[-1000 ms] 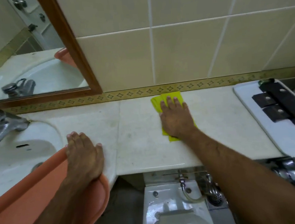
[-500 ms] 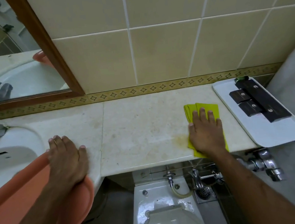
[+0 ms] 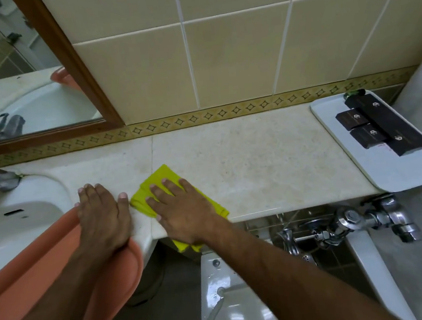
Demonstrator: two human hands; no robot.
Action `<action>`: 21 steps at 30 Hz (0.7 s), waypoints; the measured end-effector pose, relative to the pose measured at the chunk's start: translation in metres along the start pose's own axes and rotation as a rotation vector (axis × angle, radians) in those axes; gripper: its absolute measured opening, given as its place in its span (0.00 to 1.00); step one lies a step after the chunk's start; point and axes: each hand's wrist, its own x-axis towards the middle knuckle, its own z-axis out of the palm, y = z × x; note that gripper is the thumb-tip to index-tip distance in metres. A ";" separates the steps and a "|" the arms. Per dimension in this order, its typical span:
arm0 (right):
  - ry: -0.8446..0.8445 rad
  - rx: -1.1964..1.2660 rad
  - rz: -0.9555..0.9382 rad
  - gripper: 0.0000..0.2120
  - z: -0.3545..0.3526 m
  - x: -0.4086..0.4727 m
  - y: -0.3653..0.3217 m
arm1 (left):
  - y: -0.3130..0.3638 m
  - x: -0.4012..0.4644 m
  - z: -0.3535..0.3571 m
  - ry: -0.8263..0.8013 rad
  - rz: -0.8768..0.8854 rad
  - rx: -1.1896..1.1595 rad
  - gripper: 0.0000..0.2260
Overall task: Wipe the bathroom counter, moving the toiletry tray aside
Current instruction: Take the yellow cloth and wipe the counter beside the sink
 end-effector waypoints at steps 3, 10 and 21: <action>-0.015 -0.034 -0.151 0.25 0.002 -0.034 0.021 | -0.003 0.000 0.001 -0.009 -0.006 -0.009 0.35; -0.014 0.018 0.136 0.26 -0.008 -0.114 0.140 | -0.006 0.002 0.006 -0.034 -0.035 0.009 0.32; 0.130 0.058 0.827 0.27 -0.014 -0.153 0.177 | -0.004 -0.001 0.005 -0.015 -0.037 -0.009 0.32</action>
